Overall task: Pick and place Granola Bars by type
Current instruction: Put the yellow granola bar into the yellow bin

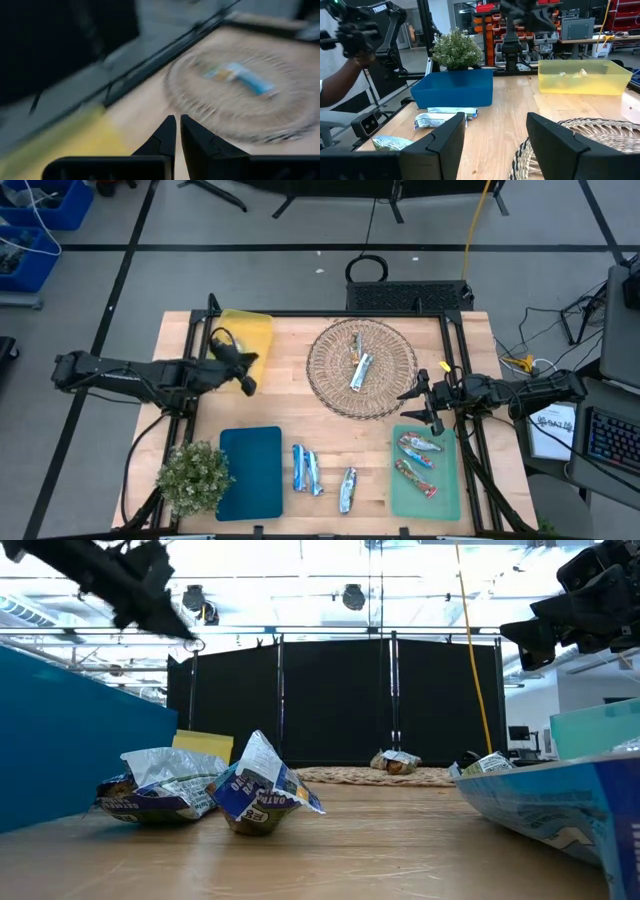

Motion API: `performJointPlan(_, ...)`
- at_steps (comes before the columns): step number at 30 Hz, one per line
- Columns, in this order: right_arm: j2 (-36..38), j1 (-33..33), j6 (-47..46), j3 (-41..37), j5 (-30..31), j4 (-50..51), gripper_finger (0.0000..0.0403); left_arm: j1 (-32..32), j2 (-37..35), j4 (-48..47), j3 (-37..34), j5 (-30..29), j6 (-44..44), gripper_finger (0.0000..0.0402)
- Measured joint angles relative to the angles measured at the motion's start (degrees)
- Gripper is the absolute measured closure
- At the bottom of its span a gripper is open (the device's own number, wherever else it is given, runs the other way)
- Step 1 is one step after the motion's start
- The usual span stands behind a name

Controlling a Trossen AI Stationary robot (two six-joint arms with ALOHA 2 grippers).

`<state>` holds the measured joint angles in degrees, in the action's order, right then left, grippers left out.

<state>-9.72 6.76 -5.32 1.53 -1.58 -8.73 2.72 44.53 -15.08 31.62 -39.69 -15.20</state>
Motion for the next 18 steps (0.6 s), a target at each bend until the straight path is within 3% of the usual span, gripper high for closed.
performJointPlan(4,0.0,0.0,0.0,-0.02,0.0,0.02,0.02,0.27,0.0,12.1,-0.95,10.97,13.68,0.0367)
performJointPlan(8,0.0,-0.02,0.0,0.01,0.0,0.0,0.02,-0.28,-0.02,19.75,-1.77,19.05,21.37,0.0367)
performJointPlan(13,0.0,-0.01,0.0,-0.01,0.0,0.02,0.02,-6.03,-1.85,25.14,-4.54,22.89,23.51,0.0366)
performJointPlan(18,0.0,0.01,0.0,-0.02,0.0,0.0,0.02,-17.02,-3.68,35.98,-9.4,35.5,20.33,0.0366)
